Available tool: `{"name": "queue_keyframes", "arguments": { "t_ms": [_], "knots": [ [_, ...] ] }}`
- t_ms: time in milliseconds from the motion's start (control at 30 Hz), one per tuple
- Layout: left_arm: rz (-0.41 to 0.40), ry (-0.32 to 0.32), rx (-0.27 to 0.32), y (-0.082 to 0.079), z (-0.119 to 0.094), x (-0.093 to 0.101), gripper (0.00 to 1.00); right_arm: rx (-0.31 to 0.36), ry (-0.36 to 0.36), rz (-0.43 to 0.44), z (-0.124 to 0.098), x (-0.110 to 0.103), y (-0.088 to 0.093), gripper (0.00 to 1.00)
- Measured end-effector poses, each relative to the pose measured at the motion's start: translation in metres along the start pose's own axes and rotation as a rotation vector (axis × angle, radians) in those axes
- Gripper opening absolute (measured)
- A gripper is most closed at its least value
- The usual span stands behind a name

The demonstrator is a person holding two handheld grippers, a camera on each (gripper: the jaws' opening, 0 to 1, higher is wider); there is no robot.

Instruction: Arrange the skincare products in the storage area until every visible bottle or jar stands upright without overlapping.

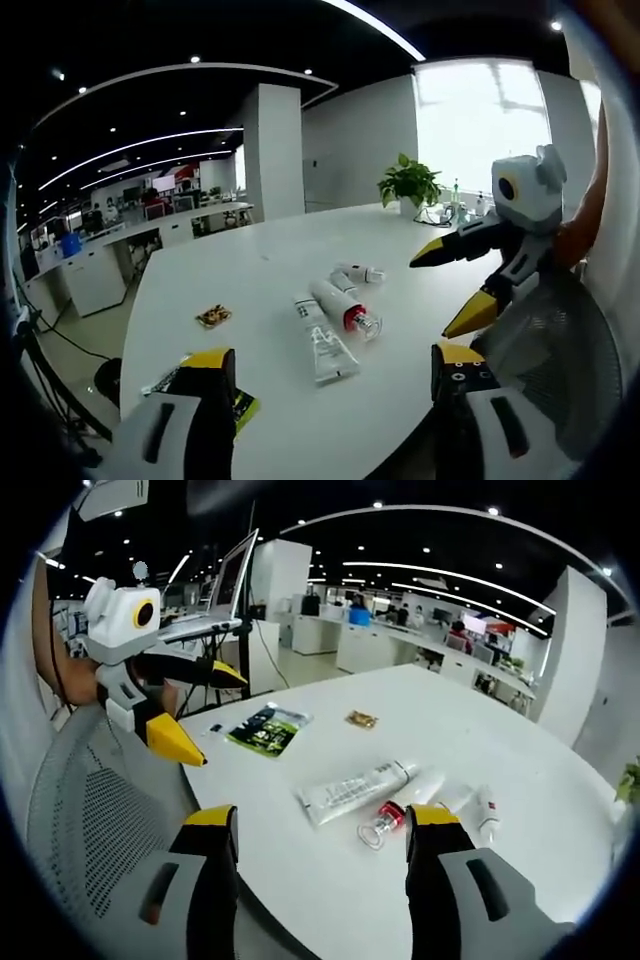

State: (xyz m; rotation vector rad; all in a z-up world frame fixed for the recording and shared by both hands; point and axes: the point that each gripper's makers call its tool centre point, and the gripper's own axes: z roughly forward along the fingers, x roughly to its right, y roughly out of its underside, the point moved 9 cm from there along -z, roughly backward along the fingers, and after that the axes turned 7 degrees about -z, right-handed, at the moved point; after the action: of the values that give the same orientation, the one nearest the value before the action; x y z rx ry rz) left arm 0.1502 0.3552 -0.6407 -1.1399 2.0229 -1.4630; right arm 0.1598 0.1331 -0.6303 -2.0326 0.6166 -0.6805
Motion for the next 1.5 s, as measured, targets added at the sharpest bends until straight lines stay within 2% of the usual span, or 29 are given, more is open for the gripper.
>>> {"name": "queue_keyframes", "arguments": {
  "t_ms": [500,733,833,933,1133,1267,1367,1400,1467,1500],
  "knots": [
    [0.040,-0.054,0.000,0.001,0.000,-0.006,0.80,0.022,0.020,0.001,0.000,0.002,-0.004,0.66],
    [0.043,-0.074,-0.026,0.003,0.001,-0.009,0.80,0.063,0.082,0.045,-0.005,0.017,-0.012,0.66],
    [0.048,-0.078,-0.032,0.004,0.001,-0.009,0.79,0.063,0.091,0.021,-0.003,0.025,-0.018,0.66],
    [0.049,-0.080,-0.037,0.006,0.002,-0.010,0.77,0.069,0.077,-0.057,0.004,0.036,-0.027,0.66],
    [0.056,-0.084,-0.056,0.009,0.003,-0.011,0.75,0.030,0.007,-0.285,0.033,0.062,-0.047,0.66],
    [0.065,-0.083,-0.057,0.009,0.003,-0.011,0.74,-0.024,-0.066,-0.407,0.055,0.076,-0.053,0.61],
    [0.068,-0.086,-0.061,0.010,0.003,-0.011,0.74,-0.106,-0.155,-0.487,0.074,0.084,-0.052,0.58],
    [0.070,-0.087,-0.061,0.010,0.003,-0.011,0.74,-0.139,-0.164,-0.542,0.080,0.088,-0.053,0.56],
    [0.075,-0.089,-0.065,0.010,0.003,-0.012,0.73,-0.158,-0.220,-0.590,0.089,0.089,-0.054,0.52],
    [0.075,-0.090,-0.065,0.010,0.003,-0.012,0.73,-0.192,-0.249,-0.608,0.095,0.090,-0.053,0.51]
  ]
}}
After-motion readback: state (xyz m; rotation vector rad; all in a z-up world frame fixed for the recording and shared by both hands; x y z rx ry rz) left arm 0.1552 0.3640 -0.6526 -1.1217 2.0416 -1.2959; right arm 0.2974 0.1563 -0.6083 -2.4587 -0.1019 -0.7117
